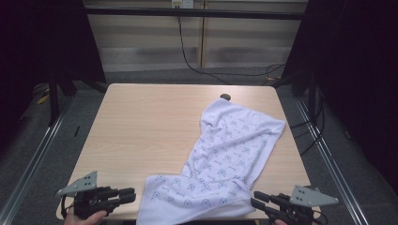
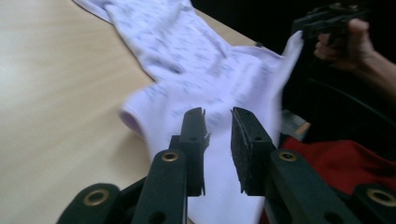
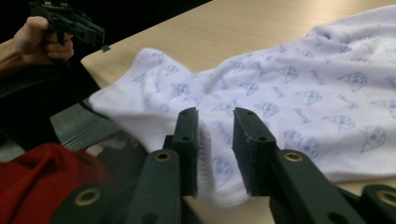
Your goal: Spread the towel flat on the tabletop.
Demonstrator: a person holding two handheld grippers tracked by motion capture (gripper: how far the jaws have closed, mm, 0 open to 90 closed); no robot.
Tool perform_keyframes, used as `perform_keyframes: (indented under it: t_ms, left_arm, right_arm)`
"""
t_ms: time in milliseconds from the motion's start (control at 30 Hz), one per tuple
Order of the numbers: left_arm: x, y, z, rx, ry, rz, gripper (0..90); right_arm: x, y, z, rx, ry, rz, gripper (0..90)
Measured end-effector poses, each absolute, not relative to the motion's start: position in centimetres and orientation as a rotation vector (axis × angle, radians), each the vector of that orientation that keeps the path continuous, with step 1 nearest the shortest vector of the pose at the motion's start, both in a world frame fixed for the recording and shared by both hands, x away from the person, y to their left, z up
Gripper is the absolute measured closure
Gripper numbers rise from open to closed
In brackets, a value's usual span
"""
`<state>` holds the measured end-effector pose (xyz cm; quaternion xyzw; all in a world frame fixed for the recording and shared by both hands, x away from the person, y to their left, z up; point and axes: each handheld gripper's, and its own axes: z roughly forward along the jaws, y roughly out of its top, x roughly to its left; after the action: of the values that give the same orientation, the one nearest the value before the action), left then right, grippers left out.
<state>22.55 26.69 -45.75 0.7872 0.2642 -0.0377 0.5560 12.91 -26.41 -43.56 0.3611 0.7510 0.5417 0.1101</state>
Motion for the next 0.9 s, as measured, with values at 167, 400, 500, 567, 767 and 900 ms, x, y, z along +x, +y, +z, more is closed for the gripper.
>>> perform_keyframes:
  t_ms: [167,400,500,567,767,900]
  left_arm:
    - [27.8,22.0,-47.3,1.987,0.645,-0.127,67.2]
    - [29.7,16.9,-49.3,2.091,0.626,-0.185,63.8]
    - [28.1,16.4,-49.6,2.169,0.561,-0.174,68.2]
    - [27.0,16.8,-49.6,2.175,0.543,-0.167,80.3]
    - [24.2,19.1,-48.8,2.085,0.528,-0.247,85.6]
    - [22.0,20.0,-48.5,2.053,0.471,-0.325,85.7]
  right_arm:
    - [15.6,-25.8,-43.0,1.053,2.181,1.623,66.1]
    - [20.8,-24.3,-46.5,1.207,2.345,1.420,59.4]
    - [21.3,-23.4,-47.8,1.215,2.412,1.359,61.9]
    - [20.7,-23.0,-47.8,1.193,2.426,1.325,77.3]
    - [16.6,-24.8,-46.0,1.215,2.311,1.380,86.8]
    - [13.5,-26.0,-45.9,1.229,2.327,1.347,86.9]
